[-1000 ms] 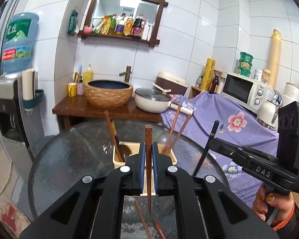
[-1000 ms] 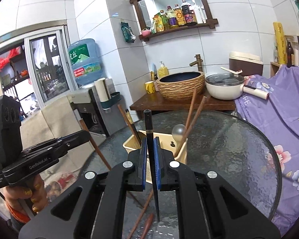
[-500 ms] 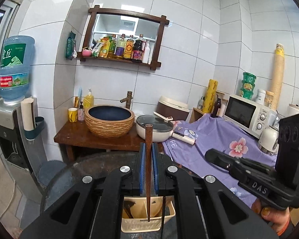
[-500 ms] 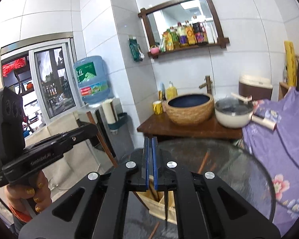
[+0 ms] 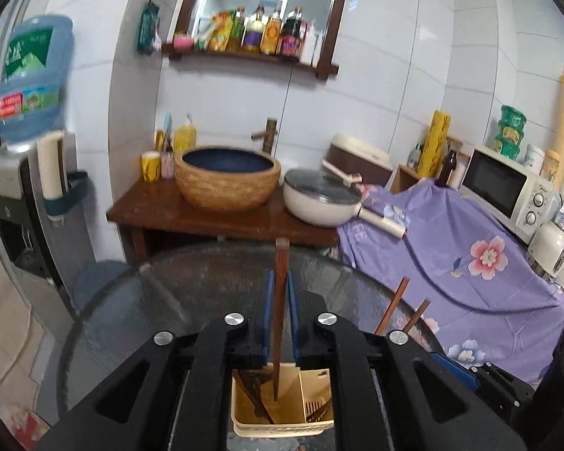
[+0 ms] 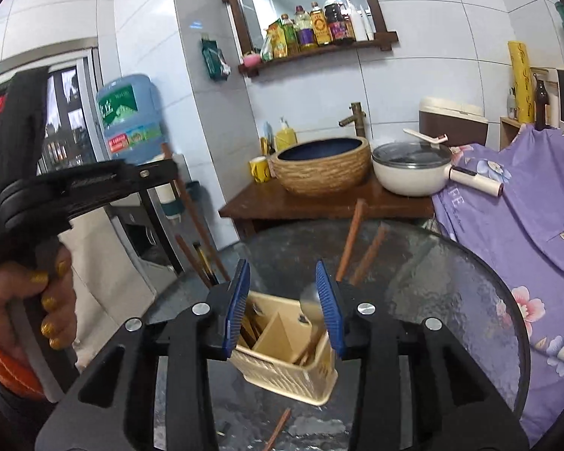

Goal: Organize utensils
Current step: 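Move both tools back down to the remaining utensils on the table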

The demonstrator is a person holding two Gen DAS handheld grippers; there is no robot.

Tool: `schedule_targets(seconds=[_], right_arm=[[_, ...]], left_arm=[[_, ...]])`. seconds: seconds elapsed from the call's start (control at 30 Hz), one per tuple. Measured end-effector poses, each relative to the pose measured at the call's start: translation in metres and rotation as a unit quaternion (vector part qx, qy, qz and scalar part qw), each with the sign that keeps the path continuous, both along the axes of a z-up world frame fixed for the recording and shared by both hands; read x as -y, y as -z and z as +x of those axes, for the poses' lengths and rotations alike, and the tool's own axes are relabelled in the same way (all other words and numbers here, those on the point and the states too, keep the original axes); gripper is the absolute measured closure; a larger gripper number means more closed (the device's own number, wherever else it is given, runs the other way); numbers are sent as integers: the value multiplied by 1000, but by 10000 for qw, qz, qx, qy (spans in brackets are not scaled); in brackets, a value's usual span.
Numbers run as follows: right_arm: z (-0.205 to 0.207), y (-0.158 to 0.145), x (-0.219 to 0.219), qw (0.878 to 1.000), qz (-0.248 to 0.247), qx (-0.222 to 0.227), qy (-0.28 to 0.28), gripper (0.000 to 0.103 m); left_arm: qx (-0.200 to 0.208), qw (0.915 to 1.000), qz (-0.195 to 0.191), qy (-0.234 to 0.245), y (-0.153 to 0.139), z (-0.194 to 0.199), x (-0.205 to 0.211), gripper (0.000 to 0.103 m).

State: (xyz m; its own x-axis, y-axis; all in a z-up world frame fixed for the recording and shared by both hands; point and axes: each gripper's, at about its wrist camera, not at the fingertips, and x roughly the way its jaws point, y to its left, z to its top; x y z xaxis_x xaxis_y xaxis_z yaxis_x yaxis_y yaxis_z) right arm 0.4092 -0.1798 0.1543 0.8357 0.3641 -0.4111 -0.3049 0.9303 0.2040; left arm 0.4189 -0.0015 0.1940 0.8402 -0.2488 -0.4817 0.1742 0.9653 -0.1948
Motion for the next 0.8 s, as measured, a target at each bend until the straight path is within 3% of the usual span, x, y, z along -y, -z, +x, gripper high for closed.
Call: schedule_targets(seconds=[0.07,0.13,0.3,0.43,0.53,0.67,0.73,0.8], right_arm=[[-4,11,-2,9999,-104,6,-19,65],[-7,21,-1,9998,-194,-2,0,65],[-17,37,3,9994,-313,109,94,65],[-24,53,7,9996,-242,0,111,61],[-35,67,8,9997,-206,-113,92,55],[-57,91,4,9988,-429,-243,79,49],[-70,105,1,9981,-480,-382,-44,49],[-75,118,-2,9975,-469,-530,-83,48]], left_arm=[[-119,9999,25,24,13,4,-1,72],[-147,9999,-60,32,21,3,-4,47],[40,9997,-239,-49,23,-18,-16,27],[82,9997,161,-135,35,-42,-20,18],[-8,9970,722,-282,52,-60,-27,17],[-548,9820,1746,-475,101,-99,-52,20],[-1174,9749,1846,-416,138,-117,-71,33],[-1699,9691,1700,-546,168,-127,-89,44]])
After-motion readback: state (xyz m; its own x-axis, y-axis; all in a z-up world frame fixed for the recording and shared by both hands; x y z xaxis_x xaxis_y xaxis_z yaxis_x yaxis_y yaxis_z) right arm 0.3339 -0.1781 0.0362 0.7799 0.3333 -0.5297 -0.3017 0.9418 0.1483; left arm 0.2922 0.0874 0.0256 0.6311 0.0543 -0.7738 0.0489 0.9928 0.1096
